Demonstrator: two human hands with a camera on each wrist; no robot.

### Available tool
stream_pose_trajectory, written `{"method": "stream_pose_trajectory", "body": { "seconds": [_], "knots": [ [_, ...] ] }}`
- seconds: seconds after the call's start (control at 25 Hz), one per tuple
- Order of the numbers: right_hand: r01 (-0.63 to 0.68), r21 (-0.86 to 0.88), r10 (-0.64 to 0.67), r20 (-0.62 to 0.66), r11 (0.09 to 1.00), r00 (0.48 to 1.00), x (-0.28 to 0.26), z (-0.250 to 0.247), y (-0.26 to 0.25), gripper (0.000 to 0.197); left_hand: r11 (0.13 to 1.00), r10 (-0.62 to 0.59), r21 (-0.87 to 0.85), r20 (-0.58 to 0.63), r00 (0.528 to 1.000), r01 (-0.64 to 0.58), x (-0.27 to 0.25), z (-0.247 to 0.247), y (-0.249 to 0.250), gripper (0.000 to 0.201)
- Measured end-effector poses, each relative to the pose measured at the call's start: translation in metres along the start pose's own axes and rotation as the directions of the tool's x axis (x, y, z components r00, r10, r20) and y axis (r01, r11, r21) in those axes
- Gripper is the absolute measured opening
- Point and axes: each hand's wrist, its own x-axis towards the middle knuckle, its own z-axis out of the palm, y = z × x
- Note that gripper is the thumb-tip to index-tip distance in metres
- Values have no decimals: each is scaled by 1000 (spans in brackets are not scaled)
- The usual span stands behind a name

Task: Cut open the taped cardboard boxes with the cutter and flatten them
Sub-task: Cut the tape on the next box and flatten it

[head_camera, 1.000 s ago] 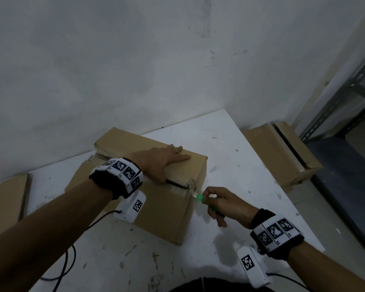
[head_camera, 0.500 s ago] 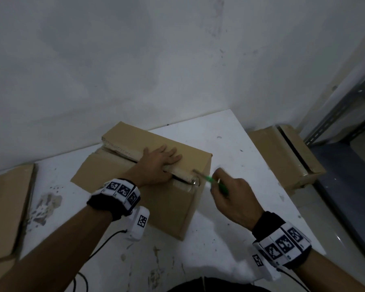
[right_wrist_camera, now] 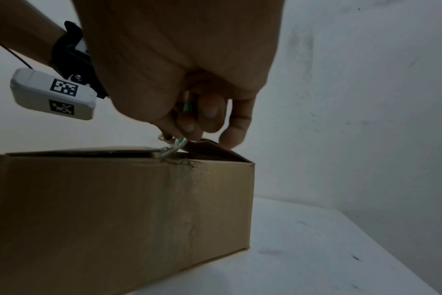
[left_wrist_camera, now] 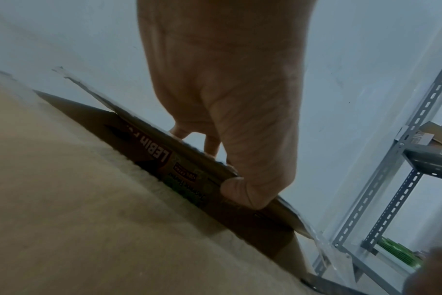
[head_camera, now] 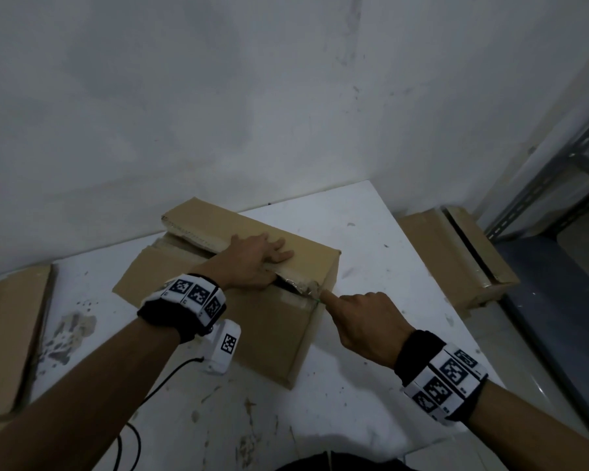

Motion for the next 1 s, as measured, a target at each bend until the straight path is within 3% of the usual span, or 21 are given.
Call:
{"method": "stream_pose_trajectory", "body": {
  "seconds": [0.24,0.36,0.48,0.64,0.72,0.88,1.0],
  "knots": [
    [-61,109,57,38,992,998,-29,7,12,25,997,16,-78,-49,999,-20,-4,-6,-1,59],
    [-157,333,158,25,930,987,-33,5,11,9,995,20,-96,-80,997,-27,-3,3,-3,62],
    [-166,530,225,-47,832,973,-30,1,8,12,986,-1,-158,-278,961,-45,-7,24,-16,58],
    [-130,564,202,-66,815,977,-9,6,4,14,981,-56,-188,-542,839,-56,-17,45,-29,38],
    [-127,547,209,-91,828,974,7,9,-1,15,974,-100,-224,-563,821,-35,-23,50,-31,42],
    [-103,485,187,-127,869,974,36,24,-10,15,968,-124,-251,-546,828,-21,-28,72,-42,44],
    [-186,551,307,-134,813,942,44,49,-4,17,968,-144,-252,-539,830,4,-34,89,-45,42]
  ]
}}
